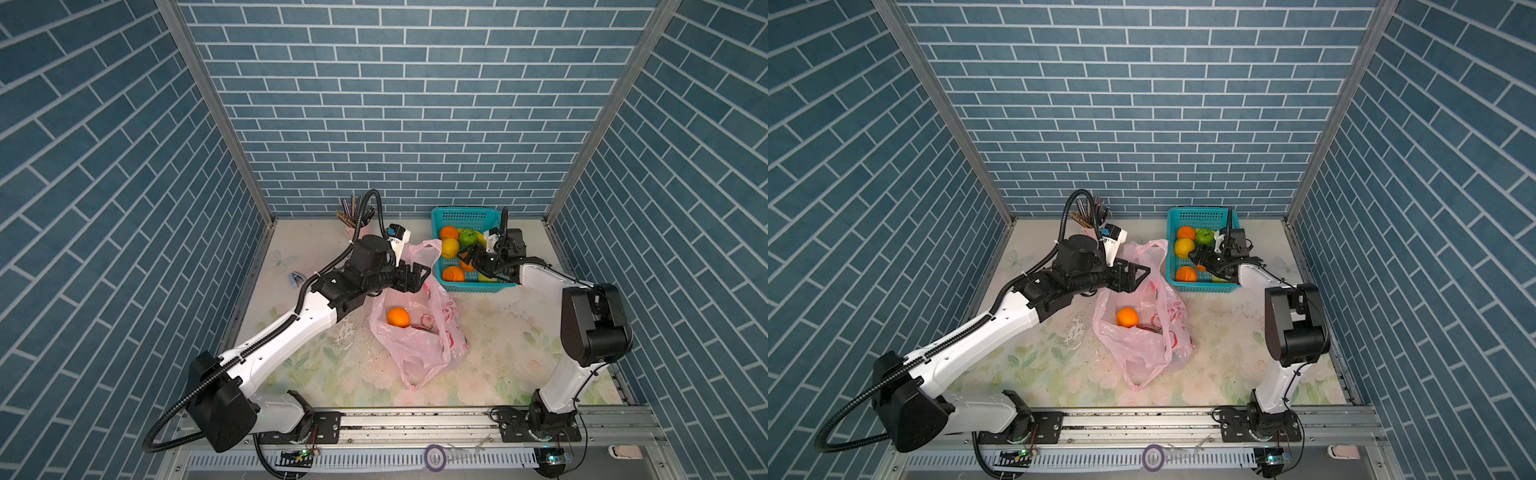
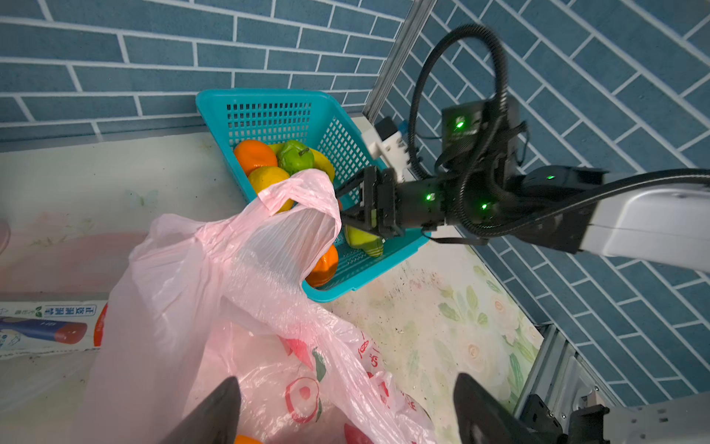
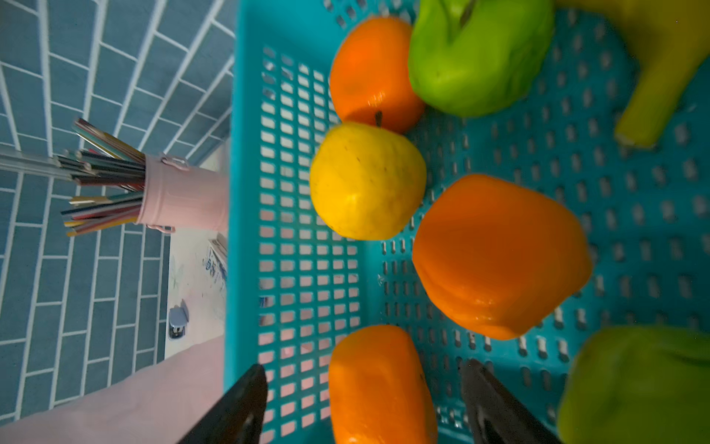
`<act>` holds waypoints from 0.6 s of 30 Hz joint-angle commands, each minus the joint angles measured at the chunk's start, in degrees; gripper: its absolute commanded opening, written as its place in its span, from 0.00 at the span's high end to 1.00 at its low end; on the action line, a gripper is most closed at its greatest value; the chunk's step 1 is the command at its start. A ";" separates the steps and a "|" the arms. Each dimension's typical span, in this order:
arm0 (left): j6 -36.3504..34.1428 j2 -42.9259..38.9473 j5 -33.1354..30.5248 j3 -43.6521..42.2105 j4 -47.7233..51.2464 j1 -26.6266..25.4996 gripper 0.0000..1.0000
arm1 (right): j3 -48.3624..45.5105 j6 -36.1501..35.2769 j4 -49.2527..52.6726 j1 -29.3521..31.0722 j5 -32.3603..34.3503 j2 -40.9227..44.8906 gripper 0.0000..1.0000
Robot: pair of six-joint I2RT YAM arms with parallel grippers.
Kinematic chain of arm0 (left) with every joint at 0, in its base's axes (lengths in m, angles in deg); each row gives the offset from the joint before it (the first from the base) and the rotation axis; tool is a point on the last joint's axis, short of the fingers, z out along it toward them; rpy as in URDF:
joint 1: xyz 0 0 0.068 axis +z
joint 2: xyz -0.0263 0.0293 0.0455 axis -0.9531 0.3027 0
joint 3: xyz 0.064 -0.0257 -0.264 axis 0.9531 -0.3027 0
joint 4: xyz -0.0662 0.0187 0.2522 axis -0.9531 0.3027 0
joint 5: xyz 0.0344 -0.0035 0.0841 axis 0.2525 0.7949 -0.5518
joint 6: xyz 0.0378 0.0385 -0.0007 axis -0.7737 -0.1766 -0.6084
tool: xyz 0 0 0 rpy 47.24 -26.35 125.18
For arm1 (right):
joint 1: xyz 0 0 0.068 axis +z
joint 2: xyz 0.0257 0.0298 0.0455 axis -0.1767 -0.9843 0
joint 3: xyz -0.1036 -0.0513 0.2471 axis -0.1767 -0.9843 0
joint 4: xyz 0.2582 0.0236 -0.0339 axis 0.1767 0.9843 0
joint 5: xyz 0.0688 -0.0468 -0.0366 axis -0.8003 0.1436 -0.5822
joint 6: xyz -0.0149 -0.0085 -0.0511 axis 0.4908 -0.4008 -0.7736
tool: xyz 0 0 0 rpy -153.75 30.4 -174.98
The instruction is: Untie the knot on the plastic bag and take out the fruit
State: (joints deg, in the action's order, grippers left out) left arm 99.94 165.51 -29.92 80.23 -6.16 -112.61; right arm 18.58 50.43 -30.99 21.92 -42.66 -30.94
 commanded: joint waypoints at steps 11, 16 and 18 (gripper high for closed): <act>0.39 1.40 -9.28 -0.70 8.90 -7.07 0.32 | -10.83 0.76 6.34 9.11 1.87 30.96 0.23; 1.47 3.48 -13.12 -1.18 10.89 -10.82 0.35 | -16.49 4.60 12.38 18.01 7.80 38.86 0.23; 2.22 4.18 -14.22 -1.52 11.77 -11.95 0.36 | -18.72 6.09 14.30 21.67 10.19 41.33 0.23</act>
State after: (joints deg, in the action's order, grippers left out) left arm 100.75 168.83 -40.41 79.81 2.61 -123.23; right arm 1.95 52.97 -22.42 40.57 -37.63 7.72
